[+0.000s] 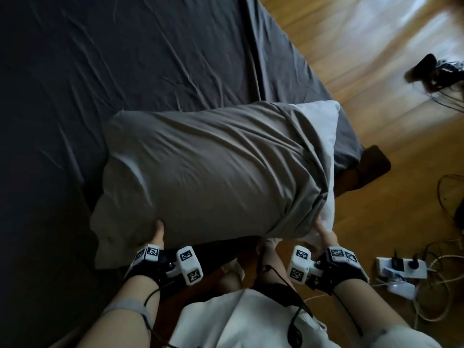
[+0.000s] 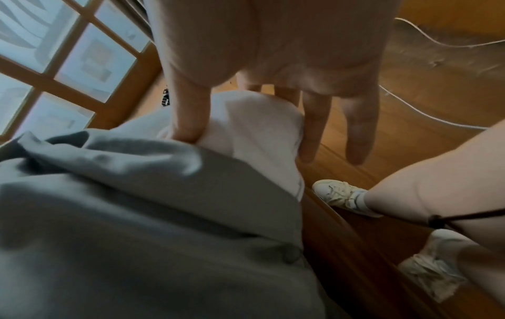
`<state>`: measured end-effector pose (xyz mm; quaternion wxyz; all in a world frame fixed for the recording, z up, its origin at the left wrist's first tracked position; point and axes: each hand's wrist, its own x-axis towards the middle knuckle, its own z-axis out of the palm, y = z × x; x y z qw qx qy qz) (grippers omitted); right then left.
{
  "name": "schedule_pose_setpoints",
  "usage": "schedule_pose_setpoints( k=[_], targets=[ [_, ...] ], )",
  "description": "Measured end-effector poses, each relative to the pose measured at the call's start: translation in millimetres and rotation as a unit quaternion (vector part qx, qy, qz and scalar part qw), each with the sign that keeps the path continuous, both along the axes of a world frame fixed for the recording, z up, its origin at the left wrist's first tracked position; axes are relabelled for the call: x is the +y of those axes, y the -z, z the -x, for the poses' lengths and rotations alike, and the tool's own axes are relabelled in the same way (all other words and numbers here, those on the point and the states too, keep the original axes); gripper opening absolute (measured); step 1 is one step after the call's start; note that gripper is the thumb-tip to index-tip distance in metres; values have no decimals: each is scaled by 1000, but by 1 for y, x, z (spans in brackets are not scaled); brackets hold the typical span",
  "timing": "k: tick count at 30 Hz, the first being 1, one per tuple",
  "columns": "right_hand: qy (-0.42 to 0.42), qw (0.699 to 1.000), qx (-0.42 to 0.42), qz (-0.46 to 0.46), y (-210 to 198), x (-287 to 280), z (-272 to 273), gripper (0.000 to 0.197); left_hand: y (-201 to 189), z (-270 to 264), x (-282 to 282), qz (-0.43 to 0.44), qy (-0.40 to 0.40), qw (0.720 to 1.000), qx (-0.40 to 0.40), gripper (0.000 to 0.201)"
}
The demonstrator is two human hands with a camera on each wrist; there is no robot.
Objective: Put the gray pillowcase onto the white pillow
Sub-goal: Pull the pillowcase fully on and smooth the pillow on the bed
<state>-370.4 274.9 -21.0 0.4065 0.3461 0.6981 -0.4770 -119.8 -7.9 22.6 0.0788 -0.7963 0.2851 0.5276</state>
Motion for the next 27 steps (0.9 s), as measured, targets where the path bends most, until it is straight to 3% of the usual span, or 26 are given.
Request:
schedule_pose_setpoints(
  k=[1, 3, 4, 5, 7, 9, 11, 14, 19, 21, 24, 27],
  targets=[
    [3, 1000, 8, 5, 10, 7, -2, 143, 6, -7, 0, -55, -37, 997, 43, 90],
    [-4, 999, 38, 25, 12, 14, -2, 139, 8, -3, 0, -92, -124, 982, 112, 90],
    [-7, 998, 55, 35, 1, 12, -3, 126, 8, -2, -5, -77, -118, 984, 113, 86],
    [-12, 997, 63, 51, -20, 3, -5, 104, 16, -4, -11, -55, -128, 983, 116, 85],
    [-4, 993, 84, 83, -47, -7, -5, 54, 2, 5, -19, -2, -70, 992, 102, 86],
    [1, 985, 115, 132, -68, -17, -2, 32, -13, 11, -29, 56, -57, 990, 115, 71],
    [8, 969, 173, 177, -94, -32, 5, 31, -38, 22, -37, 144, -59, 979, 135, 65],
    [-27, 943, 278, 179, -140, -59, 17, 59, -87, 39, -53, 282, 2, 953, 106, 61],
    [-86, 902, 388, 169, -216, -89, 46, 8, -192, 53, -73, 468, 127, 872, 69, 47],
    [-67, 896, 399, 183, -240, -93, 58, 9, -216, 53, -84, 486, 187, 853, 32, 46],
    [-58, 910, 362, 195, -246, -105, 79, 16, -237, 64, -99, 448, 280, 849, -25, 45],
    [-54, 932, 300, 195, -222, -122, 88, 18, -209, 81, -107, 403, 356, 843, 17, 38]
  ],
)
